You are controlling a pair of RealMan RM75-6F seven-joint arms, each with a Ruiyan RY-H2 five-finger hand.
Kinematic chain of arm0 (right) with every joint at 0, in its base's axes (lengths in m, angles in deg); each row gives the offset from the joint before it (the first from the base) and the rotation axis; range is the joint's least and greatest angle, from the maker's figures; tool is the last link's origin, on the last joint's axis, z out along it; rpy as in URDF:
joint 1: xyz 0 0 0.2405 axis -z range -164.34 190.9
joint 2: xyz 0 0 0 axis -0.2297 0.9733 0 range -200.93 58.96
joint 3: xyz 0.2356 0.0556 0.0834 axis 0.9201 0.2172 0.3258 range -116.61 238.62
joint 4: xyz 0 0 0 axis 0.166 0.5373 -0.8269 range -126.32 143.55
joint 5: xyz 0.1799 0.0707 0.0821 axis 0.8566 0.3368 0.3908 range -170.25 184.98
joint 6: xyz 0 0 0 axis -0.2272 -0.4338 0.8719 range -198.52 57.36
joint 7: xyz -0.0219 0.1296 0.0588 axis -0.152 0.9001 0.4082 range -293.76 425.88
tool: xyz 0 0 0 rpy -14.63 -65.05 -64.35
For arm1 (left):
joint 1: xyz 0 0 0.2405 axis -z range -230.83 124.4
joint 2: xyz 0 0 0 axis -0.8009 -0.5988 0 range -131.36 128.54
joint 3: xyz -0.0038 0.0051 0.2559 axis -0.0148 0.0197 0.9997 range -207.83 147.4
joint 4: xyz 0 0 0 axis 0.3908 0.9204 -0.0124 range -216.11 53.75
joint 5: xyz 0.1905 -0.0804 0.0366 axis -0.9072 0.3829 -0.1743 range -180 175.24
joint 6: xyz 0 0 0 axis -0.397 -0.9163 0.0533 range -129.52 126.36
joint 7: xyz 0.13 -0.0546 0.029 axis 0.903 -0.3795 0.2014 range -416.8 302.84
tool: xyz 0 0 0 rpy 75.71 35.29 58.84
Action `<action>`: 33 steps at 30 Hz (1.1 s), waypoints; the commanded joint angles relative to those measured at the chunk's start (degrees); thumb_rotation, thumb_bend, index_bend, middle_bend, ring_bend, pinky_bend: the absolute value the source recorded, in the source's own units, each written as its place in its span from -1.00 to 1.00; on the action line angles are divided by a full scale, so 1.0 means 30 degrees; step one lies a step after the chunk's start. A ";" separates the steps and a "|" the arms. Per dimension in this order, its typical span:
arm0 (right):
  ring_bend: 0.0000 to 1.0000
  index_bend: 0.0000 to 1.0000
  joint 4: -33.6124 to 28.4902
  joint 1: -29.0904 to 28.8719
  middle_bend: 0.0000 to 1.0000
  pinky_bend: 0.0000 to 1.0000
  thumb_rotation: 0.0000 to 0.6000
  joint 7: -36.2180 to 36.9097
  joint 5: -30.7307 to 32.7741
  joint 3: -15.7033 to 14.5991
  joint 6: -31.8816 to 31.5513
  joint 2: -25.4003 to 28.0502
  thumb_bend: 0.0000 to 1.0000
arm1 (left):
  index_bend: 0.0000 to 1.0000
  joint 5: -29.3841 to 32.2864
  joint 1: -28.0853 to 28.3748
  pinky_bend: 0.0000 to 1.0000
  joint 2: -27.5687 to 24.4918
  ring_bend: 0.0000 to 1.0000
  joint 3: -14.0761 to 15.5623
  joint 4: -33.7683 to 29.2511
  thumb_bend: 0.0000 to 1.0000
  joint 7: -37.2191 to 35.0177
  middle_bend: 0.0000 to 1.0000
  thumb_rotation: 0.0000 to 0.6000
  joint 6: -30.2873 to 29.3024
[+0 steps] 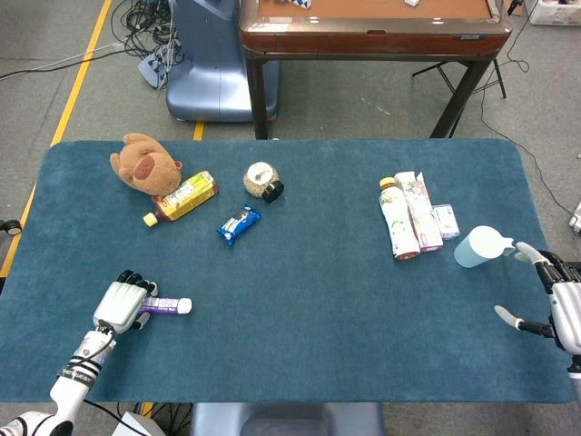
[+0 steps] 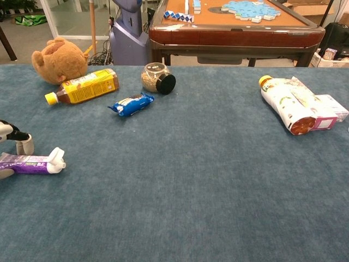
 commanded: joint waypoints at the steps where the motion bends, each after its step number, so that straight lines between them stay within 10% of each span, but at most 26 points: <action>1: -0.70 -0.76 -0.0014 0.0006 -0.48 -0.58 1.00 -0.0002 0.0012 0.0008 -0.0005 0.0008 -0.94 | -0.20 -0.0107 0.0040 -0.72 0.0087 -0.54 -0.0003 0.0214 -0.43 -0.0229 -0.15 1.00 0.0027; 33: -0.70 -0.76 -0.1309 -0.0980 -0.48 -0.58 1.00 -0.0745 -0.1198 0.0338 0.0510 0.0841 -0.95 | 0.20 -0.3131 0.1030 -0.34 -0.0569 -0.06 -0.0713 0.1010 -0.09 -0.9664 0.34 1.00 -0.0954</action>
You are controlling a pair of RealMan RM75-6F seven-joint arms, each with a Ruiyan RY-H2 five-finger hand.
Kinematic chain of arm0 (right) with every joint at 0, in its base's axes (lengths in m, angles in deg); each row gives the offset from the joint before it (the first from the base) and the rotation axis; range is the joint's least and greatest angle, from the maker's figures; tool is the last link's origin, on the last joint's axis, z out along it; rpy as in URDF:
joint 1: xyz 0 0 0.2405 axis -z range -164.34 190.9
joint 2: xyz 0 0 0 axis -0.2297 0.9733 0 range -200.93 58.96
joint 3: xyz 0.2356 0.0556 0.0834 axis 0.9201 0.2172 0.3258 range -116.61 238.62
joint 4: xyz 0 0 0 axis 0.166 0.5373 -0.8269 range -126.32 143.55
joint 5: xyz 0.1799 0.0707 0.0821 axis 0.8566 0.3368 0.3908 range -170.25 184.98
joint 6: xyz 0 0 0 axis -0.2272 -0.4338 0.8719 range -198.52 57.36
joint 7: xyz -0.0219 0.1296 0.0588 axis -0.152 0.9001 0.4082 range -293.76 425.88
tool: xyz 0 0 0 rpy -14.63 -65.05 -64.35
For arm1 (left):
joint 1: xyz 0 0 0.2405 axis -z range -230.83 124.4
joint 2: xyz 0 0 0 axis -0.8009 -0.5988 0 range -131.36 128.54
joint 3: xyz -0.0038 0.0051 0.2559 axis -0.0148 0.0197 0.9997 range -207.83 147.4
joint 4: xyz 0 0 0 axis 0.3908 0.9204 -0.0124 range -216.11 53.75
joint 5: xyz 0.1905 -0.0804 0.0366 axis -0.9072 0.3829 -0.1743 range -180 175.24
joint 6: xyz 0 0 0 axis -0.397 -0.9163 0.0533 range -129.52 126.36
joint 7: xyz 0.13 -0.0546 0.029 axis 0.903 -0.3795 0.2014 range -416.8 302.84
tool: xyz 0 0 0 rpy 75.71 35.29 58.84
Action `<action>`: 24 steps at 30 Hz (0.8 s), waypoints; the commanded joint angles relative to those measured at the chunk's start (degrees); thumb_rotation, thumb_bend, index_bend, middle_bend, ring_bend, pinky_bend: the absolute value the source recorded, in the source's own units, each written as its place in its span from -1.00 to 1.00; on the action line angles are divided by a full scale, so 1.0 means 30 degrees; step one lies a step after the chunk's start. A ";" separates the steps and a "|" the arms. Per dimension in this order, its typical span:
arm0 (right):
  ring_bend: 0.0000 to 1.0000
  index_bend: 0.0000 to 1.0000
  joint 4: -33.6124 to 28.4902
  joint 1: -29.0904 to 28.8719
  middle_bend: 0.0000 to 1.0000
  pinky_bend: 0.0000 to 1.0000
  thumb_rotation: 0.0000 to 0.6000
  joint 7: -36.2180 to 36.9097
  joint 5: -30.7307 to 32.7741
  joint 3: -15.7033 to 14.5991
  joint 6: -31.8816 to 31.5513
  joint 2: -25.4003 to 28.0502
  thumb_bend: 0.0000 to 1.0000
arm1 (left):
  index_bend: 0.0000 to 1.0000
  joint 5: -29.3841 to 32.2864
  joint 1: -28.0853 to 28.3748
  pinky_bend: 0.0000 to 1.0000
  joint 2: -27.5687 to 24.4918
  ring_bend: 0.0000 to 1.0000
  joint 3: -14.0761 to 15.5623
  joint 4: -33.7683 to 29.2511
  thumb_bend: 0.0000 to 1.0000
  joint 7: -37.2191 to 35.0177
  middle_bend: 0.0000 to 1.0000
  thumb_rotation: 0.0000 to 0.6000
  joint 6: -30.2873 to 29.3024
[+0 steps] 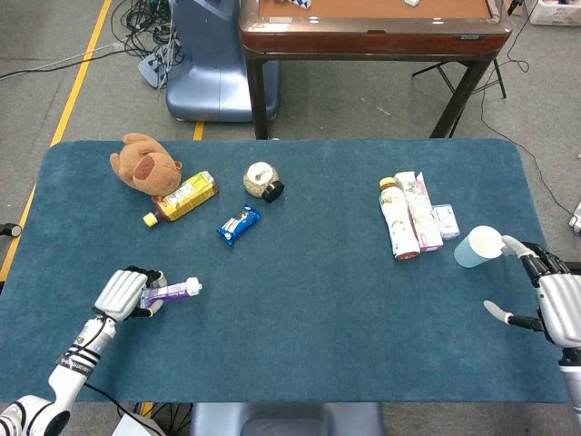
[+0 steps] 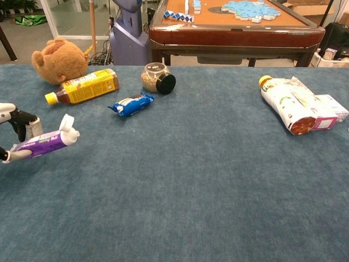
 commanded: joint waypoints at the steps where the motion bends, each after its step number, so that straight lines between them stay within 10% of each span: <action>1: -0.70 -0.76 -0.0488 -0.0390 -0.48 -0.58 1.00 -0.0233 -0.0522 0.0095 0.0222 0.0339 -0.95 | 0.19 -0.0489 0.0458 -0.32 -0.0640 -0.05 -0.0305 -0.0774 -0.09 -0.0973 0.35 1.00 -0.0162; 24: -0.74 -0.46 -0.4158 -0.7651 -0.50 -0.58 1.00 -0.3331 -0.3285 0.2359 0.6174 -0.1193 -0.94 | 0.22 -0.0896 0.3158 -0.26 -0.0532 0.11 -0.0991 -0.3906 -0.01 -0.1132 0.55 1.00 0.1733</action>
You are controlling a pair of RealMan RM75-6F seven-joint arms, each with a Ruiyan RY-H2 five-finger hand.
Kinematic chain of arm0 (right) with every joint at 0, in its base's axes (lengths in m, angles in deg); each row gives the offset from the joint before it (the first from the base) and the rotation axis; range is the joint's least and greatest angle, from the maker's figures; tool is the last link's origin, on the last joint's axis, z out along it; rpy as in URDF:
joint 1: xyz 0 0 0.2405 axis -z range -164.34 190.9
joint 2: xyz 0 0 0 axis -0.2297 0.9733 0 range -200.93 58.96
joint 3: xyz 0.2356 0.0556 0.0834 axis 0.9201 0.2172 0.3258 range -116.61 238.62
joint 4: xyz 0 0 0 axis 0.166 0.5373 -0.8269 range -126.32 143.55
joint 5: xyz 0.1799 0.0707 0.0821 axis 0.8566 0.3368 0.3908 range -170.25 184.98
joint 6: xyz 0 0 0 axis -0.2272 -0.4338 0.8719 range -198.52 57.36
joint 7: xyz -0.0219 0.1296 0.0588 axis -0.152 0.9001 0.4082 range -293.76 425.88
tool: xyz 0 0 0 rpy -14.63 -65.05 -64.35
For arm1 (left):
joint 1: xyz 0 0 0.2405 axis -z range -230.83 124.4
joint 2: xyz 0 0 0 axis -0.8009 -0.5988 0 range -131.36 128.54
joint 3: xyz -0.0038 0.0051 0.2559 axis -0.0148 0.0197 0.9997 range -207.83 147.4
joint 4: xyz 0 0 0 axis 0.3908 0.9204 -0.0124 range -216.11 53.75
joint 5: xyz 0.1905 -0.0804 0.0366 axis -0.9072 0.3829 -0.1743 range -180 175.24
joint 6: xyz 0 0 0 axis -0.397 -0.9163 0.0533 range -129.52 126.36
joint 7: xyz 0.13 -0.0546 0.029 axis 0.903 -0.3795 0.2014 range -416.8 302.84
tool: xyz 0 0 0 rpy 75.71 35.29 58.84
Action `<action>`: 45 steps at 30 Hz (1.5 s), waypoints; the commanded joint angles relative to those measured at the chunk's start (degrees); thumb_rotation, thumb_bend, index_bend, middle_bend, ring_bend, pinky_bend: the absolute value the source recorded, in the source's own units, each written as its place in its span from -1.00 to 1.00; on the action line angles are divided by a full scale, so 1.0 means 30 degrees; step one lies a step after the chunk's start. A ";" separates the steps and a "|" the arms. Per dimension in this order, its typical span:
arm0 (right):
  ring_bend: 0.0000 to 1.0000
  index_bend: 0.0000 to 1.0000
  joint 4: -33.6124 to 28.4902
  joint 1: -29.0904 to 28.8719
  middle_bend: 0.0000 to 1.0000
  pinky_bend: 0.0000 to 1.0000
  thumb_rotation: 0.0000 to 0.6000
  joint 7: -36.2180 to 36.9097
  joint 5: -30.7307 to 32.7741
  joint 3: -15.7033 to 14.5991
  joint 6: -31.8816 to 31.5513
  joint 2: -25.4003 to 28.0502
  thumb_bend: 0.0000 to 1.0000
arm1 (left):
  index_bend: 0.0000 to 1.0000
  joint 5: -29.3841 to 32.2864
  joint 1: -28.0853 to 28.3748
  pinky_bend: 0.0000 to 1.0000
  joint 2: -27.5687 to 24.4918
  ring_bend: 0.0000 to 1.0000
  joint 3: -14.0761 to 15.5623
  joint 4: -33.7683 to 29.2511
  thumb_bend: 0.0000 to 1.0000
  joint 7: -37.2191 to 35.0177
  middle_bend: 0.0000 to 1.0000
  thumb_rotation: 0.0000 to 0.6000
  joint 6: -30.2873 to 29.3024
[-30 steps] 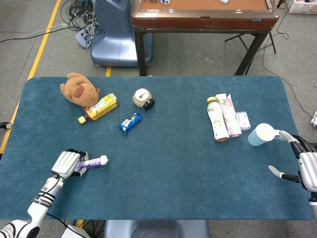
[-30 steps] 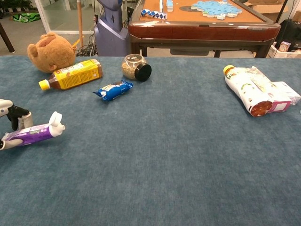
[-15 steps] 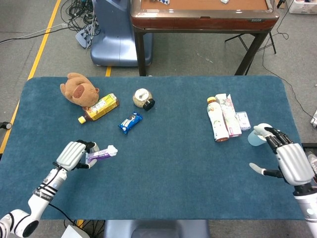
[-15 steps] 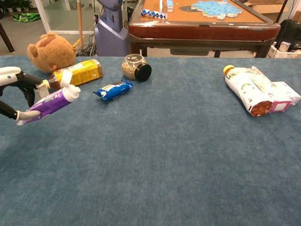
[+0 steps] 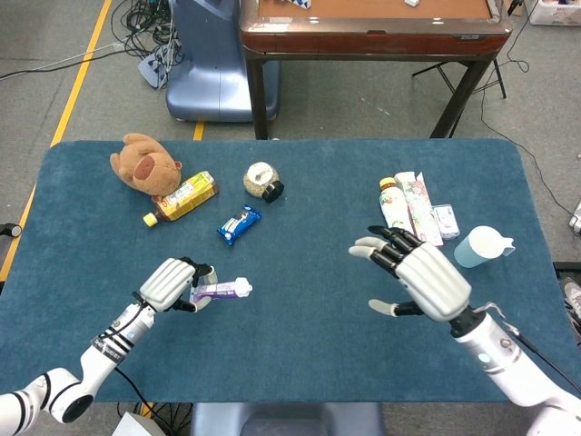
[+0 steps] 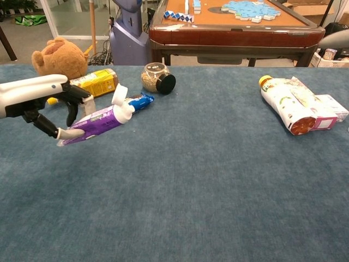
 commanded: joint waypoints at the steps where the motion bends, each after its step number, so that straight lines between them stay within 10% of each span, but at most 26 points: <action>1: -0.75 -0.45 -0.0229 -0.1176 -0.51 -0.58 1.00 -0.0800 0.0628 0.0534 0.1157 -0.0946 -0.94 | 0.22 0.0422 0.0257 -0.26 0.0097 0.11 -0.0198 -0.0236 -0.01 0.0038 0.55 1.00 0.0336; 45: -0.90 -0.32 0.2250 -0.7167 -0.58 -0.69 0.91 -0.6309 0.5798 0.1097 0.4903 -0.7276 -0.93 | 0.24 0.2270 0.1427 -0.24 -0.1100 0.12 -0.1206 -0.3471 0.02 0.0132 0.57 1.00 0.0796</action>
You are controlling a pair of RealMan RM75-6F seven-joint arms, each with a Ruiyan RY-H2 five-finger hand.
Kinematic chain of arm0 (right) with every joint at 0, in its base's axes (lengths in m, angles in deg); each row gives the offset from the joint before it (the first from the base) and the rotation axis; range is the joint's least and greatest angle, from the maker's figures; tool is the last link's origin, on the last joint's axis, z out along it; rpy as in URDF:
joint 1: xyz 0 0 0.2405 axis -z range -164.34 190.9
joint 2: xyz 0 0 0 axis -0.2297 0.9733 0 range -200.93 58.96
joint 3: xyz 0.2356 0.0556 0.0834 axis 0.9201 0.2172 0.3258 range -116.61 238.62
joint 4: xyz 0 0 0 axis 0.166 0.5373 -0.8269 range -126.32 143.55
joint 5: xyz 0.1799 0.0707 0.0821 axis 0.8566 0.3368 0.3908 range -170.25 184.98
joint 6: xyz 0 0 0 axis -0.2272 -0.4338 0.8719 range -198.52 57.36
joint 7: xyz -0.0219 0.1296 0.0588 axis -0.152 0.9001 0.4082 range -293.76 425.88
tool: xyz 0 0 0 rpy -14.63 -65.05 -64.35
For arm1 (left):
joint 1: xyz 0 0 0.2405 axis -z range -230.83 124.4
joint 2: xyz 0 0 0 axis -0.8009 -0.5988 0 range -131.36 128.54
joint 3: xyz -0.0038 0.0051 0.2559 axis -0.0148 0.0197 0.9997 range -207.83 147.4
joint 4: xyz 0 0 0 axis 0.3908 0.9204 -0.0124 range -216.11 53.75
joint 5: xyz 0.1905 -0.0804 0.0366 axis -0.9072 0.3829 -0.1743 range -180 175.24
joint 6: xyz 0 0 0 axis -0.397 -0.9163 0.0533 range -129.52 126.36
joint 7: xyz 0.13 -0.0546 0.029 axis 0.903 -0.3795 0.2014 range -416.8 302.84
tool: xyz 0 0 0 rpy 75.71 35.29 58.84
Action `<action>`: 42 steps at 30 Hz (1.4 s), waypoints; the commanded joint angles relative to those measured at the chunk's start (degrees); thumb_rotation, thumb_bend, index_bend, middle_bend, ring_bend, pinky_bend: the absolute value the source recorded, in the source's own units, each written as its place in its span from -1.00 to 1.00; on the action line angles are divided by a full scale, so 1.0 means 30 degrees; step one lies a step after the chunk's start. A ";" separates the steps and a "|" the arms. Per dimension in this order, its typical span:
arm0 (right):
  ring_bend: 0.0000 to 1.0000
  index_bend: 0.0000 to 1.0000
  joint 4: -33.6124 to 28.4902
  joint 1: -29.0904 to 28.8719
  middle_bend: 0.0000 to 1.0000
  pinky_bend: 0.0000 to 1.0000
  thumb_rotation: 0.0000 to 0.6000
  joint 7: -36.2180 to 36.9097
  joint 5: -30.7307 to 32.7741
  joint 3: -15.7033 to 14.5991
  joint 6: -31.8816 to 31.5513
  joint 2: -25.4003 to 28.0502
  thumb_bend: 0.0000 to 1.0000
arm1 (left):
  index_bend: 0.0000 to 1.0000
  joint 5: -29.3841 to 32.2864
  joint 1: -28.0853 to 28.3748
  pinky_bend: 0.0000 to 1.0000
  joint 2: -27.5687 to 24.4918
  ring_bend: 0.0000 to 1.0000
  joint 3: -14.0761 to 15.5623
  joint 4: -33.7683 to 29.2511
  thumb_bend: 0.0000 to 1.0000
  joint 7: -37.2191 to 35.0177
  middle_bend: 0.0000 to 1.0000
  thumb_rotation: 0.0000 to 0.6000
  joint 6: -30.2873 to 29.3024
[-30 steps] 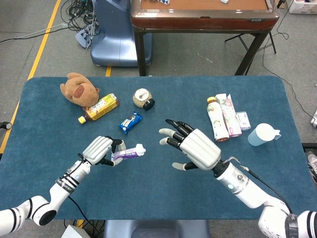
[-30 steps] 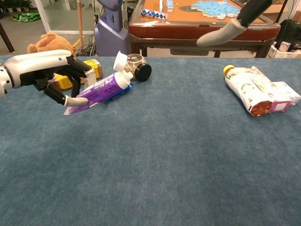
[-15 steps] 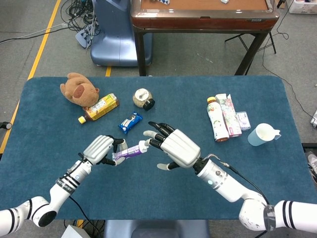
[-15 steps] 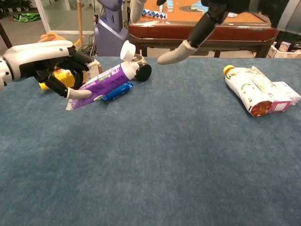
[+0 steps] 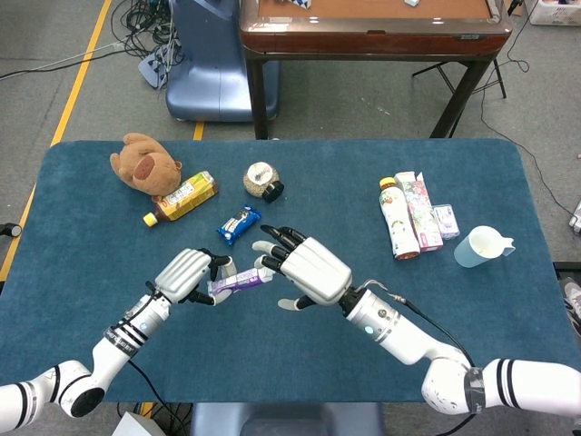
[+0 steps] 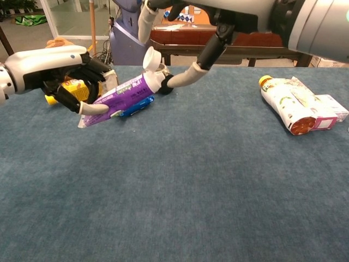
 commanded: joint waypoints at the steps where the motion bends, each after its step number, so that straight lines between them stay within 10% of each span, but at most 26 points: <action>1: -0.90 -0.32 0.0108 -0.0213 -0.58 -0.69 0.91 -0.0233 0.0289 -0.0019 0.0136 -0.0189 -0.93 | 0.24 0.0015 0.0023 -0.24 0.0037 0.12 0.0008 0.0034 0.02 -0.0010 0.57 1.00 -0.0007; 42: -0.90 -0.32 0.1904 -0.0245 -0.58 -0.69 0.92 0.1629 0.1398 -0.1119 -0.0311 -0.1244 -0.93 | 0.26 -0.0475 -0.0622 -0.24 -0.0407 0.11 0.0191 0.0639 0.07 -0.2594 0.58 1.00 -0.1126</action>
